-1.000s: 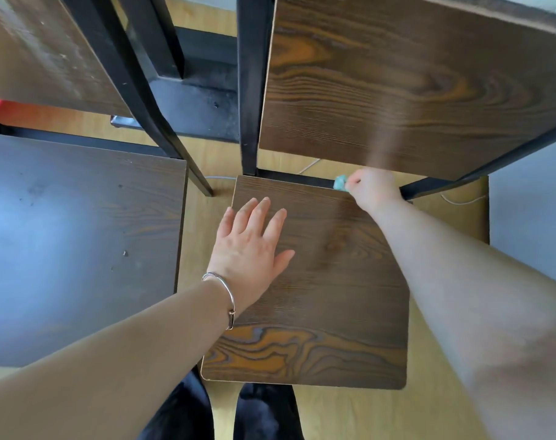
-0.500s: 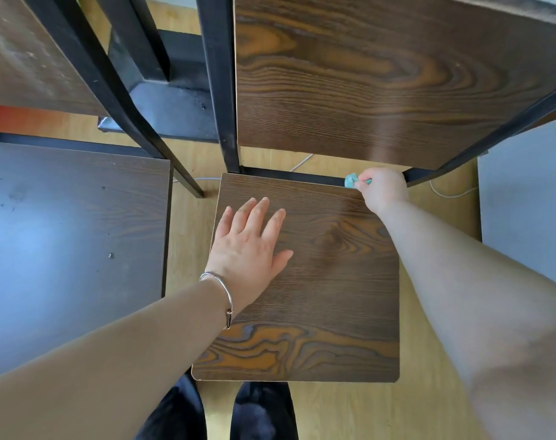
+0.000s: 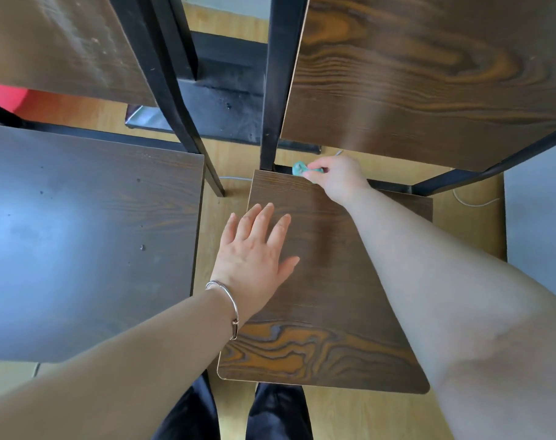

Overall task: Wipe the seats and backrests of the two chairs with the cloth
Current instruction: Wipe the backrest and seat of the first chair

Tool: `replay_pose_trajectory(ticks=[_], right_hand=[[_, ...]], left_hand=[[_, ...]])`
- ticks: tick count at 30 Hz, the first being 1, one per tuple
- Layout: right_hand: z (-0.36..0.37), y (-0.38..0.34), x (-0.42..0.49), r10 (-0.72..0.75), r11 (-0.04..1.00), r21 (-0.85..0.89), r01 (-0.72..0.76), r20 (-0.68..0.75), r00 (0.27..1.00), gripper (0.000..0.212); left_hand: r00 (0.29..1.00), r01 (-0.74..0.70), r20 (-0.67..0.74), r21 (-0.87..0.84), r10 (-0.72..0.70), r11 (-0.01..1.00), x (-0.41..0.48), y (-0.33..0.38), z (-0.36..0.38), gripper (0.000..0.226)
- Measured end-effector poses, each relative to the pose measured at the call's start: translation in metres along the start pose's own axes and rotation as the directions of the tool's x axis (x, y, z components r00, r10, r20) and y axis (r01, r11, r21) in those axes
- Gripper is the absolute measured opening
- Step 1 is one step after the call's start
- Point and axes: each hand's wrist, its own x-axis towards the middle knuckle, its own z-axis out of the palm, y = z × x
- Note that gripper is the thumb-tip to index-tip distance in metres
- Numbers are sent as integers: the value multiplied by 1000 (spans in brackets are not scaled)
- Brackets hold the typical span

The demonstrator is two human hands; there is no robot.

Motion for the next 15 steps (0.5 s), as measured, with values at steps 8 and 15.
replay_pose_trajectory(ticks=[8,15], right_hand=[[13,-6,2,-28,999,22,29,-45,999,33],[-4,11,0,-47,999,0,47,-7,999,28]], left_hand=[[999,12,-36,13,-12,1000,24,-4,3,70],[1000,6,-27,43,-5,999,46,9,-1,70]])
